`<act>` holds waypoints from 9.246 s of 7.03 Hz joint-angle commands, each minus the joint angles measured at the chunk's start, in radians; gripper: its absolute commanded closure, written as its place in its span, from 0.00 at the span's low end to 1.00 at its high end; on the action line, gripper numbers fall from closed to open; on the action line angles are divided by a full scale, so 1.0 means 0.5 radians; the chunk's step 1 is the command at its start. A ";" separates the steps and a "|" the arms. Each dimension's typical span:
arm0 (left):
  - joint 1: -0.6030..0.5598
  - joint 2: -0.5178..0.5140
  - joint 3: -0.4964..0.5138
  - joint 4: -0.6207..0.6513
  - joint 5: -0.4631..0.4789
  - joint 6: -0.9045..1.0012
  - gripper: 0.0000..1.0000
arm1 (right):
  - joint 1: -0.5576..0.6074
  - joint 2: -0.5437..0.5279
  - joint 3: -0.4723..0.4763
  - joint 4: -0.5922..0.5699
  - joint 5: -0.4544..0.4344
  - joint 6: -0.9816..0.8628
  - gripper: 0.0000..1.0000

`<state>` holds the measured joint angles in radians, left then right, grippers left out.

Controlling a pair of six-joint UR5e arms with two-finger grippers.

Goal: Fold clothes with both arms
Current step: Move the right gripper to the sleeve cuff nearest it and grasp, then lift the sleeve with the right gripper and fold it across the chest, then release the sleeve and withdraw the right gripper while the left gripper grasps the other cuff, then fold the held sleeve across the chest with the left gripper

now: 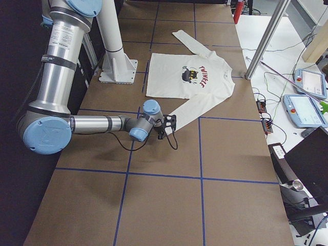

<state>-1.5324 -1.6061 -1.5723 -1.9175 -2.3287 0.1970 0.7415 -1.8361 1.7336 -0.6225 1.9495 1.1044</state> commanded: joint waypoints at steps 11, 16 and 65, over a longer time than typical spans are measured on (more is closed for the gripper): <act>0.000 0.003 0.012 0.006 0.000 -0.004 0.01 | 0.105 2.855 -0.646 -2.191 -0.424 -0.123 1.00; 0.000 0.006 0.052 0.003 0.000 -0.001 0.01 | -0.381 3.170 -1.671 -1.280 -1.070 0.422 0.94; 2.087 -2.243 0.862 -0.328 1.745 -2.382 0.00 | 0.852 1.300 -0.019 -1.955 0.390 -1.288 0.00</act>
<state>-0.4612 -2.7291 -1.1381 -2.0601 -1.3503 -0.9804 1.1680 -1.1929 1.7237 -1.6005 2.1441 0.4592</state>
